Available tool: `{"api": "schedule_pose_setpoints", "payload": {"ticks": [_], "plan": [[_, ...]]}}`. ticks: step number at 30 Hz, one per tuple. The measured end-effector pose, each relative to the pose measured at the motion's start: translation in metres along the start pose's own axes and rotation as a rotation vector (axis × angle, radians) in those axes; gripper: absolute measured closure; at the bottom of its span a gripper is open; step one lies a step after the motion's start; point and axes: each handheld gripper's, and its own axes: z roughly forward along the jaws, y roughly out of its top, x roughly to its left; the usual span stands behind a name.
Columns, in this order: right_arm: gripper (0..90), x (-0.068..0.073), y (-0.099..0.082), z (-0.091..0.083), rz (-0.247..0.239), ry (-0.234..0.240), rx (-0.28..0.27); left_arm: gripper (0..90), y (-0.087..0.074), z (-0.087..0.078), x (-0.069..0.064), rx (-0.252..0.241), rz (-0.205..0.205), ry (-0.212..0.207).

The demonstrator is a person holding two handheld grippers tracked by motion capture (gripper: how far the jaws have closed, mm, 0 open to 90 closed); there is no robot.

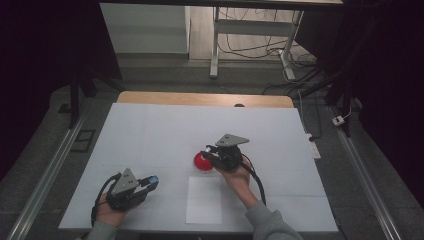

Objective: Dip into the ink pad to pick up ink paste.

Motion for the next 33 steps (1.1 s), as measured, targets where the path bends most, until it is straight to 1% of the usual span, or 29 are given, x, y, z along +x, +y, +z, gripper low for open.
{"api": "schedule_pose_setpoints", "payload": {"ticks": [8, 16, 20, 22, 33], "plan": [[66.9, 0.001, 0.000, -0.005, 0.002, 0.006, -0.008, 74.5, 0.000, 0.000, 0.000, -0.001, -0.001, 0.000], [66.9, 0.002, 0.000, -0.008, 0.005, 0.003, -0.012, 74.5, 0.000, 0.000, 0.001, 0.000, -0.003, -0.001], [66.9, 0.003, 0.000, -0.010, 0.006, 0.011, -0.017, 74.4, 0.000, 0.000, 0.001, 0.000, -0.003, -0.001], [66.9, 0.003, 0.000, -0.011, 0.000, 0.007, -0.013, 74.5, 0.000, 0.000, 0.001, 0.000, -0.003, 0.000], [66.9, 0.004, -0.001, -0.017, 0.004, 0.012, -0.017, 74.4, -0.001, 0.000, 0.002, 0.000, -0.003, 0.000]]}}
